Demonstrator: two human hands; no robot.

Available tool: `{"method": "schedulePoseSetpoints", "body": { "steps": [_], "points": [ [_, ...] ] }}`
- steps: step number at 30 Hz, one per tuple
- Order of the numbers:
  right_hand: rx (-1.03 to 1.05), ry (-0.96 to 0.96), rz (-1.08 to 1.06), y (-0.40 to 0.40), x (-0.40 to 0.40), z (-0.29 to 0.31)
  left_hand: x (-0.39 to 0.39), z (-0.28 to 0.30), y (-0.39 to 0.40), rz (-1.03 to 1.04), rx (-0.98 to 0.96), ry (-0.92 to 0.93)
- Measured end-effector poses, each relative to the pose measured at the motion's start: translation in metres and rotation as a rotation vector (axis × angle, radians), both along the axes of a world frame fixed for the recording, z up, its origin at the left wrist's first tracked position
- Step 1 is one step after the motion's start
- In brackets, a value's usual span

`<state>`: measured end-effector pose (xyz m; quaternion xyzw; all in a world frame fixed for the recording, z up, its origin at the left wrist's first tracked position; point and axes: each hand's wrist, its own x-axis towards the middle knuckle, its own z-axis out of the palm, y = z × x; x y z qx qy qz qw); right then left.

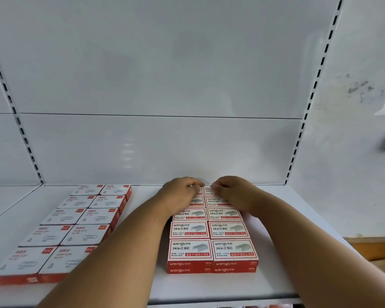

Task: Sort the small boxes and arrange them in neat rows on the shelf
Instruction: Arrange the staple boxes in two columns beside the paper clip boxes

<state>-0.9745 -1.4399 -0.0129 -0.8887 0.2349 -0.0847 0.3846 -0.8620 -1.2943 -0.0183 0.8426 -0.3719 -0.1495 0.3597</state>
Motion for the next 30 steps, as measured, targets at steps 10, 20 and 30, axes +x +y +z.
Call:
{"method": "schedulePoseSetpoints", "body": {
  "steps": [10,20,30],
  "points": [
    [-0.558,-0.201,0.134,0.031,-0.080,0.017,-0.061,0.042,0.068,-0.100,0.025,-0.417],
    [-0.748,0.052,0.381,0.075,-0.123,-0.007,-0.094,-0.006,0.115,-0.307,0.242,-0.536],
    [-0.736,0.010,0.352,0.074,-0.119,-0.013,-0.091,-0.017,0.108,-0.289,0.170,-0.528]
  ]
}}
